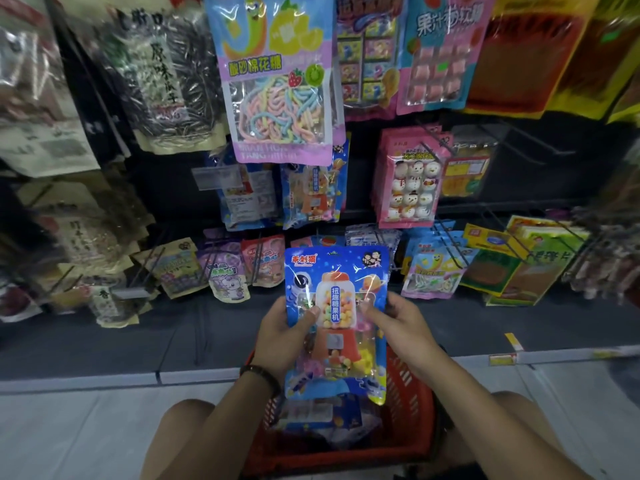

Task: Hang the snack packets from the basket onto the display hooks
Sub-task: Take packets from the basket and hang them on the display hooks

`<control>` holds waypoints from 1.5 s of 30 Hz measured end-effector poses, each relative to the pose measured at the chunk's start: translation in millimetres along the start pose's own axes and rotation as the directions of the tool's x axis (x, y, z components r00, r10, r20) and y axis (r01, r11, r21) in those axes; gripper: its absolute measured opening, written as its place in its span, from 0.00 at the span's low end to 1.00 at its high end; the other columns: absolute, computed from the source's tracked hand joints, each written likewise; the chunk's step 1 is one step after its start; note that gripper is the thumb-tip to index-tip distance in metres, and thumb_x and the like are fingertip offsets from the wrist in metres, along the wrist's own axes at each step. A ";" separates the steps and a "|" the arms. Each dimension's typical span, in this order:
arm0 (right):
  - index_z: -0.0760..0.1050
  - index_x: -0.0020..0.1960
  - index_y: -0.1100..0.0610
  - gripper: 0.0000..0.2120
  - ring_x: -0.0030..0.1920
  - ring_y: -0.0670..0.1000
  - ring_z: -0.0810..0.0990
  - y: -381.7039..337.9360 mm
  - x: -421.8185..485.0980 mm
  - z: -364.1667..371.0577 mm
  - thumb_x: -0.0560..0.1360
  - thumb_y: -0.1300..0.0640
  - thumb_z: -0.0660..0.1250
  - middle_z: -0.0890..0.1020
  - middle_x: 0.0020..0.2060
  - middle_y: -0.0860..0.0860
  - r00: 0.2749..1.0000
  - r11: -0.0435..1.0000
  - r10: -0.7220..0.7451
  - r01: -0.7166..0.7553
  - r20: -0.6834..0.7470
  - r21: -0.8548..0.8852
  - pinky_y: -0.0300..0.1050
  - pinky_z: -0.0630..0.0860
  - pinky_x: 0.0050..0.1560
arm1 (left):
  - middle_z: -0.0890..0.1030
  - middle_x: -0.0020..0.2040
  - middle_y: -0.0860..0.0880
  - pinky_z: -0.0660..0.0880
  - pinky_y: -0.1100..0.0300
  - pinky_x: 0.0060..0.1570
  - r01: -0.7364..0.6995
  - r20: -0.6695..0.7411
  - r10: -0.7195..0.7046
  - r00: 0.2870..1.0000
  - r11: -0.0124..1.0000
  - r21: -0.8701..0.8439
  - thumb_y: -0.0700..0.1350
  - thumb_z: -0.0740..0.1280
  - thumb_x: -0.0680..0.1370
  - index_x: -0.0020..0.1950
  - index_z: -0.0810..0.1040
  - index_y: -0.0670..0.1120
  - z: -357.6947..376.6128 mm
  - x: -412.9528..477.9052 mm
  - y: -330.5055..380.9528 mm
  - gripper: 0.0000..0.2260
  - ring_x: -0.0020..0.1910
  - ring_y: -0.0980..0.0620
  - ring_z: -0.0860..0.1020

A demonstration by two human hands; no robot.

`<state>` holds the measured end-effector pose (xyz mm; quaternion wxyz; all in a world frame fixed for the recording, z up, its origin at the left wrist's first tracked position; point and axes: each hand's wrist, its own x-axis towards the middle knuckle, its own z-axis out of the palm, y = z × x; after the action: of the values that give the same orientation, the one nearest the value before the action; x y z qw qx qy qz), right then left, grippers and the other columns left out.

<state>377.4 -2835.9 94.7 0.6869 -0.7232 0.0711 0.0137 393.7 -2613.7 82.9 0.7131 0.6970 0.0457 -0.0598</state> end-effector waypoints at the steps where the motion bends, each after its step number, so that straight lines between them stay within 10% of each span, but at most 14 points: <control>1: 0.84 0.55 0.58 0.07 0.48 0.53 0.88 -7.6 6.3 0.8 0.82 0.55 0.72 0.89 0.48 0.54 0.999 1.000 -0.028 0.028 -0.030 -0.010 0.41 0.83 0.44 | 0.89 0.57 0.48 0.86 0.45 0.53 -0.003 0.011 0.003 1.000 1.000 0.008 0.40 0.71 0.83 0.64 0.81 0.45 0.3 4.8 2.8 0.09 0.56 0.44 0.88; 6: 0.76 0.37 0.54 0.15 0.28 0.38 0.76 -37.9 49.3 2.7 0.83 0.55 0.72 0.79 0.25 0.40 0.994 0.992 -0.071 0.061 -0.087 -0.113 0.33 0.71 0.33 | 0.88 0.61 0.46 0.82 0.36 0.62 0.014 0.025 -0.012 1.000 0.999 -0.049 0.39 0.73 0.82 0.66 0.80 0.47 4.1 40.4 25.0 0.13 0.59 0.42 0.87; 13: 0.85 0.52 0.60 0.18 0.51 0.61 0.88 -70.8 104.7 7.1 0.81 0.43 0.71 0.89 0.49 0.58 0.995 0.986 -0.076 0.067 -0.057 -0.154 0.62 0.83 0.56 | 0.89 0.58 0.47 0.82 0.36 0.62 -0.058 -0.083 0.051 0.995 0.994 -0.092 0.48 0.72 0.83 0.63 0.83 0.47 6.8 99.9 66.6 0.09 0.57 0.43 0.88; 16: 0.84 0.44 0.56 0.17 0.40 0.47 0.88 -81.6 126.0 3.8 0.83 0.45 0.70 0.89 0.38 0.46 0.994 0.978 -0.089 0.075 -0.062 -0.195 0.52 0.84 0.48 | 0.89 0.56 0.48 0.82 0.37 0.63 -0.086 -0.087 0.081 0.993 0.995 -0.056 0.44 0.72 0.83 0.60 0.84 0.47 9.8 119.2 82.0 0.06 0.57 0.45 0.88; 29: 0.61 0.31 0.52 0.29 0.20 0.44 0.62 -115.8 172.2 11.0 0.82 0.42 0.70 0.62 0.17 0.42 0.967 0.943 -0.203 0.151 -0.153 -0.298 0.46 0.60 0.32 | 0.89 0.54 0.49 0.82 0.38 0.61 -0.204 -0.212 0.199 0.957 0.979 0.000 0.58 0.71 0.83 0.53 0.86 0.53 18.2 152.1 119.3 0.10 0.56 0.42 0.87; 37: 0.62 0.30 0.52 0.29 0.20 0.44 0.62 -109.6 201.4 12.4 0.80 0.39 0.71 0.62 0.19 0.43 0.970 0.938 -0.195 0.142 -0.143 -0.315 0.45 0.61 0.31 | 0.89 0.54 0.51 0.83 0.42 0.60 -0.147 -0.217 0.156 0.964 0.988 0.057 0.60 0.70 0.82 0.56 0.87 0.52 14.0 173.9 117.3 0.14 0.55 0.46 0.87; 41: 0.64 0.31 0.53 0.28 0.21 0.44 0.66 -101.9 213.6 16.2 0.81 0.38 0.69 0.66 0.19 0.42 0.975 0.948 -0.175 0.130 -0.136 -0.289 0.45 0.65 0.33 | 0.84 0.39 0.58 0.77 0.63 0.40 -0.113 -0.203 0.124 0.971 0.991 0.067 0.61 0.69 0.82 0.53 0.85 0.50 15.7 184.2 112.4 0.16 0.37 0.58 0.79; 45: 0.82 0.47 0.54 0.16 0.43 0.48 0.84 -79.9 219.6 13.4 0.80 0.41 0.72 0.86 0.40 0.46 0.974 0.932 -0.208 0.170 -0.088 -0.321 0.50 0.80 0.47 | 0.86 0.55 0.54 0.81 0.70 0.42 -0.153 -0.110 0.159 0.981 0.987 0.056 0.45 0.70 0.85 0.66 0.80 0.42 14.0 183.7 88.5 0.12 0.45 0.66 0.86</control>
<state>605.5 -2837.3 147.3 0.5567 -0.8254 0.0393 -0.0854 588.2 -2629.7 143.4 0.6953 0.7172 0.0300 0.0351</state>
